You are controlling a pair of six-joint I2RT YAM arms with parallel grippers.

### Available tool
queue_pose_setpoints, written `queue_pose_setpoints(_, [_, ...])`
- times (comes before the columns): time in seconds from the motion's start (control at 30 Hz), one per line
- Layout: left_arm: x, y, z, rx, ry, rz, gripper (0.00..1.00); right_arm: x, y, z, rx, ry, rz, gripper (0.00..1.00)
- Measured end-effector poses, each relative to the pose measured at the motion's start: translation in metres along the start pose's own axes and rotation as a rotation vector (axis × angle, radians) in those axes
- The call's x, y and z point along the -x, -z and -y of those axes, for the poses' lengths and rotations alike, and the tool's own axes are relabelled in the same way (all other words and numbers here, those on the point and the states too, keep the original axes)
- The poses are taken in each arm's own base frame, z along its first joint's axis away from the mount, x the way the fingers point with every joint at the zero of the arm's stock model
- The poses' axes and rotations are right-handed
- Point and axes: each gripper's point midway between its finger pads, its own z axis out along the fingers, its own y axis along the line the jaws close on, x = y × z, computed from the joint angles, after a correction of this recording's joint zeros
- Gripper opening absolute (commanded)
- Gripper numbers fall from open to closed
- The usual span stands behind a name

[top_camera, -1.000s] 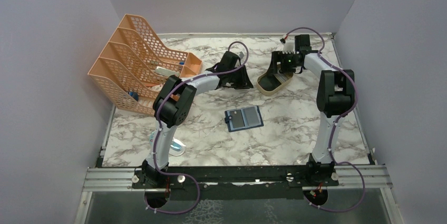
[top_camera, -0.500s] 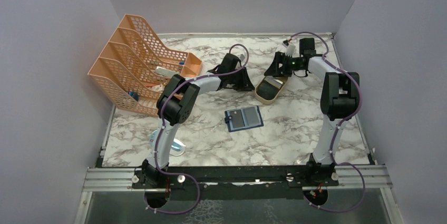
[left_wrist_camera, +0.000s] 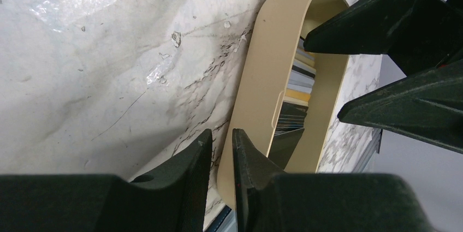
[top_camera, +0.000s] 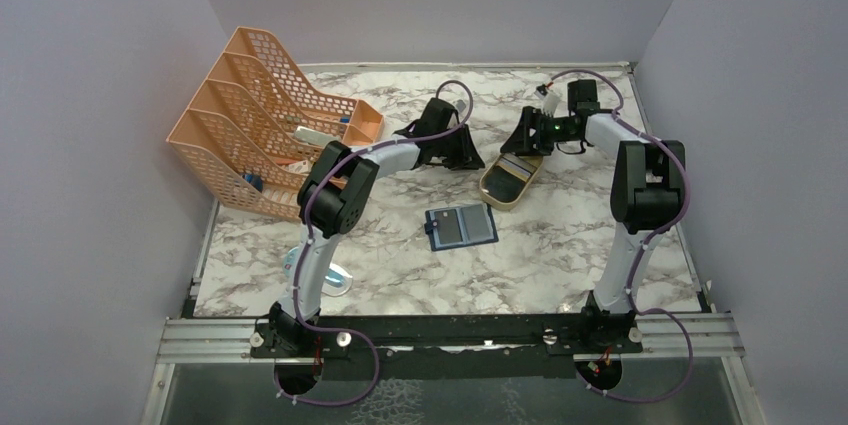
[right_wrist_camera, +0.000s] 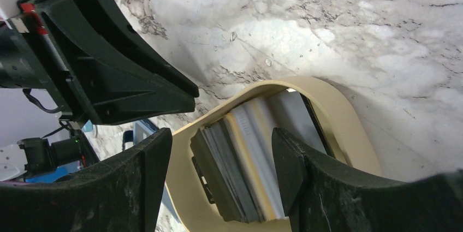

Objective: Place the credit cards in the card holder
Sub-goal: Pick up the credit card from the storage box.

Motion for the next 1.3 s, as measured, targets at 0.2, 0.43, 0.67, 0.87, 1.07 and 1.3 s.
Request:
queue_pose_setpoints(0.2, [-0.003,0.014,-0.012,0.079,0.000,-0.020,0.28,-0.001,0.000,0.000,-0.001,0.000,-0.001,0.67])
queue_pose_setpoints(0.43, [-0.038,0.059,0.004,0.067,0.051,-0.042,0.16,0.002,0.003,0.010,-0.066,0.028,-0.004,0.77])
queue_pose_setpoints(0.67, [-0.082,0.045,0.022,0.004,0.103,-0.128,0.09,0.011,0.007,0.016,-0.111,0.077,0.005,0.77])
queue_pose_setpoints(0.87, [-0.091,0.031,0.021,-0.009,0.125,-0.143,0.09,-0.003,0.000,0.016,-0.126,0.082,-0.031,0.77])
queue_pose_setpoints(1.07, [-0.092,0.018,0.006,0.014,0.151,-0.144,0.09,-0.009,-0.007,0.021,-0.193,0.104,-0.059,0.77])
queue_pose_setpoints(1.3, [-0.080,0.004,0.006,0.006,0.154,-0.120,0.09,-0.009,-0.006,0.031,-0.246,0.121,-0.065,0.77])
